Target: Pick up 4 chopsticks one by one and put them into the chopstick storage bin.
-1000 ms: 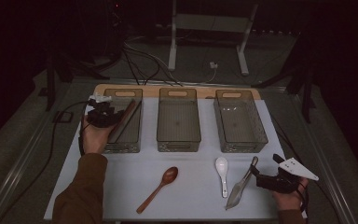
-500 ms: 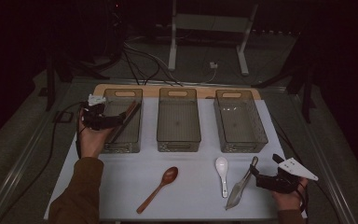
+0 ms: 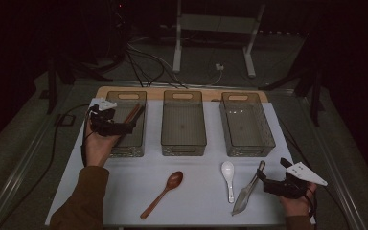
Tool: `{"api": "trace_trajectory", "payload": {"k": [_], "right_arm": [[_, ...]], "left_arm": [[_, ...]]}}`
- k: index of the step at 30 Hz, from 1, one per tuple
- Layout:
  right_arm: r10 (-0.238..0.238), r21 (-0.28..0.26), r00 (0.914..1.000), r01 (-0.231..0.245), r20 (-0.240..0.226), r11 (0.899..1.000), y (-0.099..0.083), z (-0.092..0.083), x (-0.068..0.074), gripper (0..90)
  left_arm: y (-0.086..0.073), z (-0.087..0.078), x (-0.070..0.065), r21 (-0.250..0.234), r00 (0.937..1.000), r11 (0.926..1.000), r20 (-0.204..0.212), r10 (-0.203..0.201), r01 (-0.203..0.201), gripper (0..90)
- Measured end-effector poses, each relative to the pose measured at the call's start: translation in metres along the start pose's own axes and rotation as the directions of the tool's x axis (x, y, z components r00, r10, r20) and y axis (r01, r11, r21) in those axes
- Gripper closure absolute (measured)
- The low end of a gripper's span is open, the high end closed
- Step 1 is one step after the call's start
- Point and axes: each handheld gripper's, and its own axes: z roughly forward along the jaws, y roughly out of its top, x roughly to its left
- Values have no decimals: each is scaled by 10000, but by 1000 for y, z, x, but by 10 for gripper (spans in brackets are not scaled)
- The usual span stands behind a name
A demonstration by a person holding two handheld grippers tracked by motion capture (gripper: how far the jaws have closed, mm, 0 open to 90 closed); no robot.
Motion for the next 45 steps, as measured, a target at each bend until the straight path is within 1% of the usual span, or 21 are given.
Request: {"api": "trace_trajectory", "payload": {"k": [4,5,6,8,10,14,20,22,28,29,31,36,39,42,45], "right_arm": [[42,-2,10000,-42,7,10000,0,0,-1,0],[63,-3,10000,-63,2,10000,0,0,-1,0],[57,-1,10000,-57,3,10000,0,0,-1,0],[40,10,10000,-40,-3,10000,0,0,0,0],[42,6,10000,-42,5,10000,0,0,-1,0],[49,2,10000,-49,27,10000,-1,0,-1,0],[55,4,10000,-55,24,10000,-1,0,-1,0],[53,-1,10000,-53,17,10000,-1,0,-1,0],[90,11,10000,-90,26,10000,-1,0,-2,0],[118,31,9999,-118,30,9999,-1,0,-2,0],[138,2,9999,-138,39,9999,-1,1,-3,0],[105,15,9999,-106,42,9999,-1,0,-2,0],[127,2,9999,-127,55,9999,-1,0,-3,0],[128,-7,9999,-128,52,9999,-1,0,-3,0],[111,-2,9999,-111,50,9999,-1,0,-3,0]], "left_arm": [[2,-4,-9,-36,9996,9999,251,95,-94,7],[3,-4,-12,19,9995,9999,288,133,-134,7],[3,-4,-15,81,9992,9998,353,179,-182,7],[4,-6,-21,57,9985,9995,439,318,-321,7],[5,-7,-26,72,9971,9993,679,353,-359,7],[6,-10,-38,105,9950,9984,840,548,-559,7],[4,-16,-52,21,9927,9974,965,718,-723,7],[3,-18,-55,3,9924,9969,947,785,-788,7],[-2,-21,-65,-25,9904,9963,1078,861,-863,7],[-3,-21,-67,-8,9892,9962,1181,866,-871,7],[-5,-21,-71,34,9878,9957,1253,919,-931,7],[-11,-21,-81,125,9857,9946,1357,1000,-1026,7],[-14,-22,-86,152,9871,9950,1287,955,-982,7],[-17,-22,-91,189,9868,9944,1274,1003,-1035,7],[-21,-22,-96,202,9853,9940,1359,1039,-1076,7]]}}
